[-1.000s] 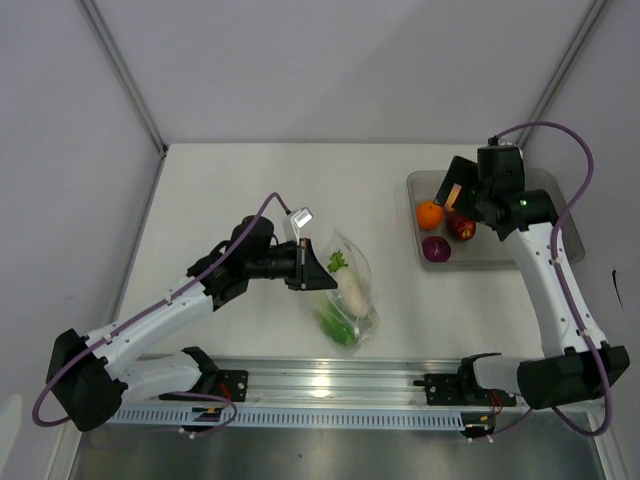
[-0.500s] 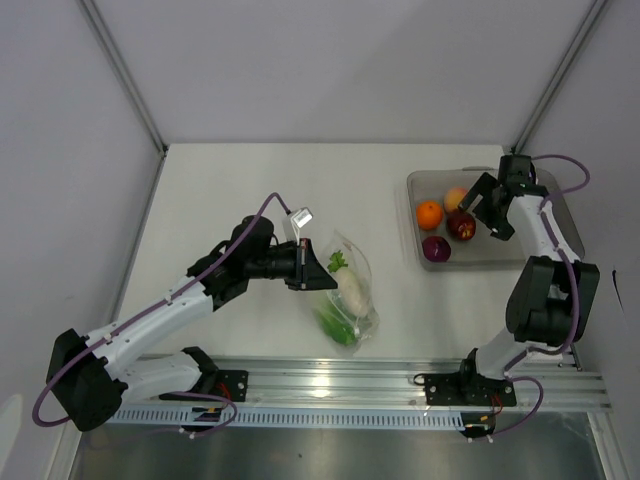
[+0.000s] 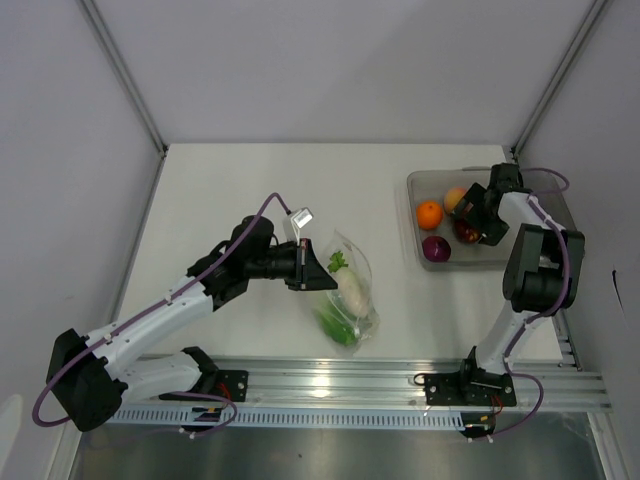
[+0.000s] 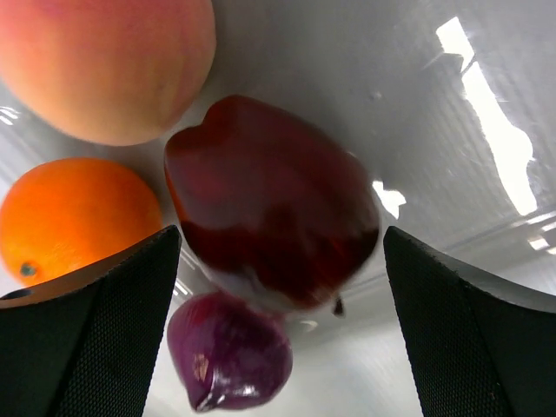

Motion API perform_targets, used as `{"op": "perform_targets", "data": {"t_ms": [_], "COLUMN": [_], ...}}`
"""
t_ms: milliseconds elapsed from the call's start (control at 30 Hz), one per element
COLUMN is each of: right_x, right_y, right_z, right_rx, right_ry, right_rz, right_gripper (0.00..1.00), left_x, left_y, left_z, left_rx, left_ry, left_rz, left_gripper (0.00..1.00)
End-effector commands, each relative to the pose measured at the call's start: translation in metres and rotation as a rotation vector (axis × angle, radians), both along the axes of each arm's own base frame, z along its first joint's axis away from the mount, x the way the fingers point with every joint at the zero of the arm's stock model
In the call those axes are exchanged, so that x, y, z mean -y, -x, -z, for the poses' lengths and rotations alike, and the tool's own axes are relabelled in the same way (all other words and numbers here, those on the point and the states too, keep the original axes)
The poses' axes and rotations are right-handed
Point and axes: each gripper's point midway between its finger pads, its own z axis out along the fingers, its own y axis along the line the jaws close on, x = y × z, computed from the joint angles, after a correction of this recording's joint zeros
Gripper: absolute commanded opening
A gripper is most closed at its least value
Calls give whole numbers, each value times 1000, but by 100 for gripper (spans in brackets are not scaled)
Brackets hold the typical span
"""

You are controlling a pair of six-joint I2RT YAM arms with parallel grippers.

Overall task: Place the food in the zip-top bag and seal the zipper
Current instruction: Pick up the fake fruit from the bin, then place the fake fruit in the zipper food storage bag.

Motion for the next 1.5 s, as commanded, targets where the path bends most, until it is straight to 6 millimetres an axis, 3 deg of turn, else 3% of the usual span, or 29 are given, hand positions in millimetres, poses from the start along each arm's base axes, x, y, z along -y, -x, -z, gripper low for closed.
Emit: {"op": "perform_targets", "data": {"t_ms": [0,267,367,400,500,600,733,800,967,1033,1100,1200,1333,1467], "right_x": [1,1,-3,-5,-6,-5,-7,-14,-82,-131,-164,-225,-287,-314], "right_y": [-25,-29,-28,-27,-22,-16,-9,-2,21,37,55,90,138,162], "right_z": [-8,6,8,8,4,-10,-58,-93,-177,-198,-228,-254,-266,-255], "right_rx": [74,64,64,65,71,84,165,230,387,426,507,587,595,544], "right_ry": [-16,-25,-42,-46,-47,-36,-4,9,15,8,-26,-135,-193,-187], "right_rz": [1,-3,-20,-24,-25,-24,-34,-61,-272,-407,-511,-698,-852,-889], "right_gripper": [99,95,83,74,66,63,62,62,63,63,63,64,64,65], "left_x": [3,2,2,2,2,1,1,1,2,2,2,1,0,-1], "left_y": [2,1,1,1,1,2,2,2,1,0,0,0,0,1], "left_z": [-15,-16,-17,-17,-17,-15,-15,-15,-16,-17,-17,-20,-22,-25], "left_rx": [31,26,28,28,32,28,25,28,29,30,27,32,34,38], "left_ry": [38,35,35,35,36,31,30,31,31,32,33,36,30,35], "left_rz": [23,19,18,18,17,16,16,16,16,13,12,9,0,-1], "left_gripper": [1,1,1,1,1,1,1,1,1,1,1,0,0,1]}}
